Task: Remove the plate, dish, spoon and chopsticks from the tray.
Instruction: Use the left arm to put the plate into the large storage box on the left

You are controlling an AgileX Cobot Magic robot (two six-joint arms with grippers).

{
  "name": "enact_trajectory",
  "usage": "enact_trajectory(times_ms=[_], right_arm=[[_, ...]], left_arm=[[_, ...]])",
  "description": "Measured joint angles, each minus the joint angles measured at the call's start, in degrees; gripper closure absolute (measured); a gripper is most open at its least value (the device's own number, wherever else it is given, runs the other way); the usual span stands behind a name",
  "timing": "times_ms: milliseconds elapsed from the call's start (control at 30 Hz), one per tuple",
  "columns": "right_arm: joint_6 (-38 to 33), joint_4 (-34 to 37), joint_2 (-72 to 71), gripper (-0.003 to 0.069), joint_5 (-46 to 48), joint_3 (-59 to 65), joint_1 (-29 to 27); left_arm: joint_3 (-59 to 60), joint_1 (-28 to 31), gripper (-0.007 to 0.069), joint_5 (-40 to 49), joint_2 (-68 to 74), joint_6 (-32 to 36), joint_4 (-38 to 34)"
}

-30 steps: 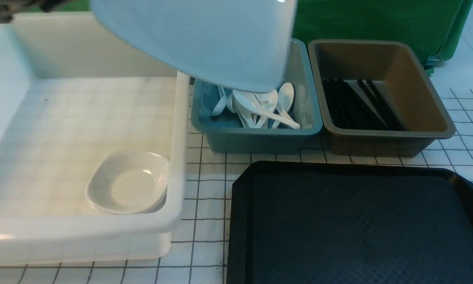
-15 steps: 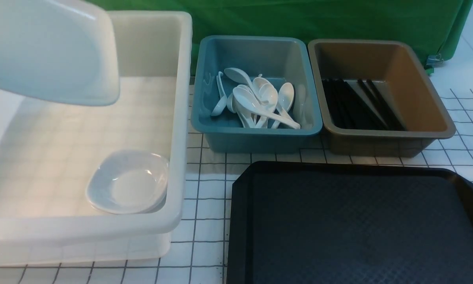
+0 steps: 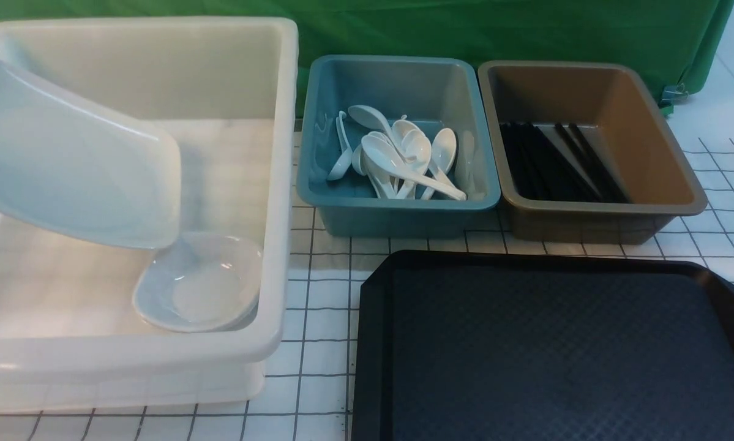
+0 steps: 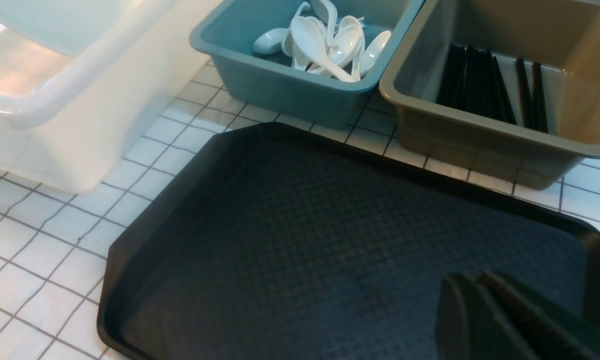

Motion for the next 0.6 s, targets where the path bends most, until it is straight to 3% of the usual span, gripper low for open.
enact_trajectory(times_ms=[600], right_arm=[[0.0,0.0,0.0,0.0609,0.0,0.0,0.0]], left_arm=[[-0.1,0.0,0.0609,-1.2,4.0,11.4,-0.8]])
